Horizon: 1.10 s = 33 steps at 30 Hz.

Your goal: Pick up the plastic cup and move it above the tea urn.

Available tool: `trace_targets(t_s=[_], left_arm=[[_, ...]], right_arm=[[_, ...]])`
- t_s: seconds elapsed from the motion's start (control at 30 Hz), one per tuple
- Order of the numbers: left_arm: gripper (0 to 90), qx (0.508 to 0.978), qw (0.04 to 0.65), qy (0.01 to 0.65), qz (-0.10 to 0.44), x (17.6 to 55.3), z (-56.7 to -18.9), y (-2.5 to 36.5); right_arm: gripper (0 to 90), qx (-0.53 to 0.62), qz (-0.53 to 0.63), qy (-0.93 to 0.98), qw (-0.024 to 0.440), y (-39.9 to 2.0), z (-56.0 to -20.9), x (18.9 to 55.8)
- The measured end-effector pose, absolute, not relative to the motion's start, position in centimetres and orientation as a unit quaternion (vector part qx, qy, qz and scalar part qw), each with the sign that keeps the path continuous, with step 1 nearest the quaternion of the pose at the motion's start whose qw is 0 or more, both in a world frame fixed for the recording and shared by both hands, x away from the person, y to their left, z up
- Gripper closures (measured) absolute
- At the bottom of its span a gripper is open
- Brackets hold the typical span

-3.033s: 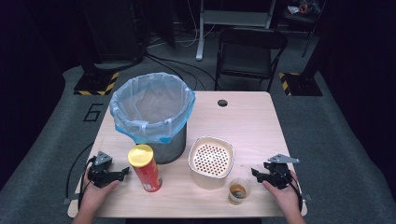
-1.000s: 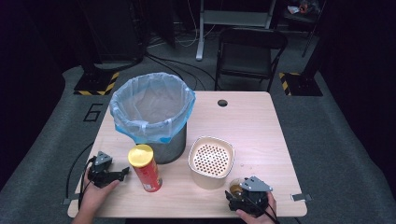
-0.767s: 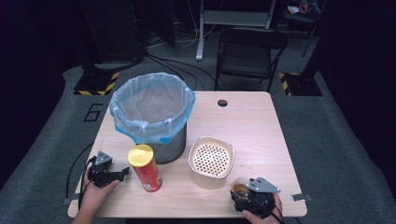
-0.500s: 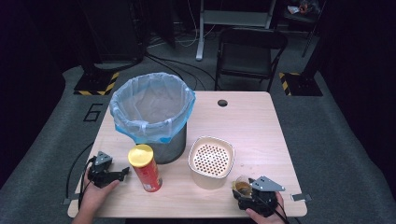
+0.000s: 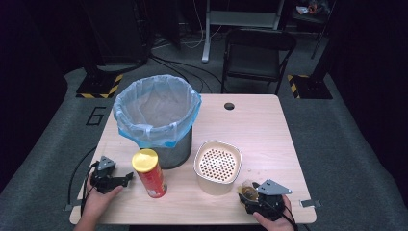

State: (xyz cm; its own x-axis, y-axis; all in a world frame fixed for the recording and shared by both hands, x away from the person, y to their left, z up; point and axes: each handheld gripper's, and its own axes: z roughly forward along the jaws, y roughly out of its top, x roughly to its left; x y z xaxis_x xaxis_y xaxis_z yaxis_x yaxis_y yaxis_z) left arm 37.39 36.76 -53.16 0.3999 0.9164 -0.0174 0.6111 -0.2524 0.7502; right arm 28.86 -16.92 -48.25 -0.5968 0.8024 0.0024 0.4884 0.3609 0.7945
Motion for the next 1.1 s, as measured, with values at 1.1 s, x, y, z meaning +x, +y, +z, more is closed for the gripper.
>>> trace_targets(t_s=[1.1], left_arm=[[13.1,0.76,0.349,0.502,0.219,37.4,-53.2,36.8]], right_arm=[[33.6,0.368,0.416,0.81,0.187,-21.7,-42.0,39.4]])
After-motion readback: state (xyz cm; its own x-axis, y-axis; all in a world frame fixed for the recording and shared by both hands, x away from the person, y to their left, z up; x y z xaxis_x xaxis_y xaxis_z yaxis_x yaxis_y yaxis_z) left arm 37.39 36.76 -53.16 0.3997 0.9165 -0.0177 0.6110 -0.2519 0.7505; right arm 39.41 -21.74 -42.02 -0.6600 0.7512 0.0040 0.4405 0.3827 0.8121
